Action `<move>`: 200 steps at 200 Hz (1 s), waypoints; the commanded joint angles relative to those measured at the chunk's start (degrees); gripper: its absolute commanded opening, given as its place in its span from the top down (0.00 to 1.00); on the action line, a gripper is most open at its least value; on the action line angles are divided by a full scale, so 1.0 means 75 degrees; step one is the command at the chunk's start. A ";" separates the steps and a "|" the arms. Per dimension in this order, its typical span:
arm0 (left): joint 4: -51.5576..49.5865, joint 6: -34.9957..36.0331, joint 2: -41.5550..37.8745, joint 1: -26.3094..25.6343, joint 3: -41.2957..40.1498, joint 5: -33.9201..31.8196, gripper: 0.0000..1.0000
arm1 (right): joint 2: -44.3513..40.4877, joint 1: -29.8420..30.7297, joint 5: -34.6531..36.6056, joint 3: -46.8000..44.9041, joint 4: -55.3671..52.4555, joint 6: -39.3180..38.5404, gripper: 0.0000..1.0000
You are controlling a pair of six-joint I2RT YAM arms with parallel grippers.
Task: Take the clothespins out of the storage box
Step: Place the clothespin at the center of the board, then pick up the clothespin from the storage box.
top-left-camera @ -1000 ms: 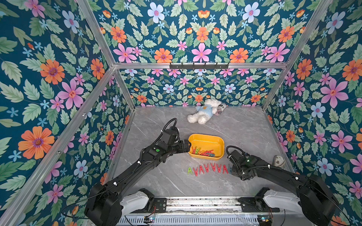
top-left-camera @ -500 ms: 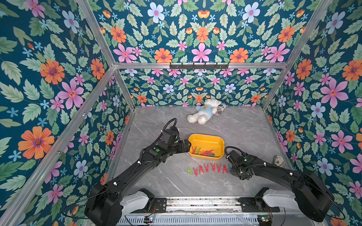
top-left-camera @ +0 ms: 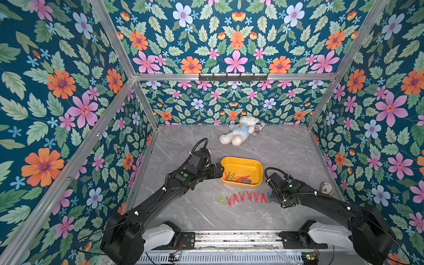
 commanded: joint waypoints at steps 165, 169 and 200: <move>-0.1017 0.0502 0.3085 -0.1174 0.2387 -0.1336 0.36 | -0.0465 -0.0276 -0.1657 0.1388 0.3583 -0.2800 0.01; -0.1044 0.0520 0.3161 -0.1186 0.2427 -0.1369 0.37 | -0.0462 -0.0322 -0.1679 0.1387 0.3603 -0.2834 0.01; -0.1256 0.0673 0.3820 -0.1291 0.2859 -0.1545 0.43 | -0.0479 -0.0630 -0.1817 0.1315 0.3710 -0.3013 0.01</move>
